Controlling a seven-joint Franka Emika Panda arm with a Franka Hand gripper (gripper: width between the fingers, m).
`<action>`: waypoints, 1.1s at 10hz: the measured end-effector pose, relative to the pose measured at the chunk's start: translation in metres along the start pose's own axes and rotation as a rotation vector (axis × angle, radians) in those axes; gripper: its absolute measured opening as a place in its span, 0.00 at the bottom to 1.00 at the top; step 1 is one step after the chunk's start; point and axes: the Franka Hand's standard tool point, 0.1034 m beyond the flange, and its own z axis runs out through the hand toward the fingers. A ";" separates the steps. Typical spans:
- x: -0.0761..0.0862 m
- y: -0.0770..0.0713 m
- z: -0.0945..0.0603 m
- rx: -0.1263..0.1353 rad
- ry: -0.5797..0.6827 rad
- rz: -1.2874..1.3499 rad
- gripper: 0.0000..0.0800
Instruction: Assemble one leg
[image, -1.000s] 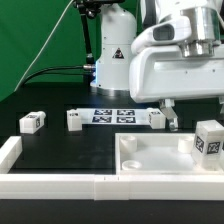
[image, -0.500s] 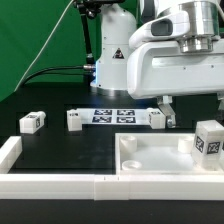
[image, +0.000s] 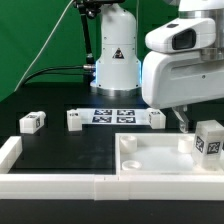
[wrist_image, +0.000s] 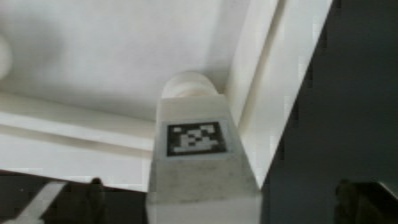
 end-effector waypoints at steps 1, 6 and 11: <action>0.002 0.002 0.001 -0.001 0.002 0.003 0.81; 0.001 0.003 0.006 -0.003 0.005 0.004 0.52; 0.001 0.003 0.006 -0.001 0.005 0.029 0.37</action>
Offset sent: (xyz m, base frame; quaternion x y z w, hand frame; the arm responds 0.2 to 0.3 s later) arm -0.0052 0.0009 -0.0052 -0.0042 0.0166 -0.0004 0.9999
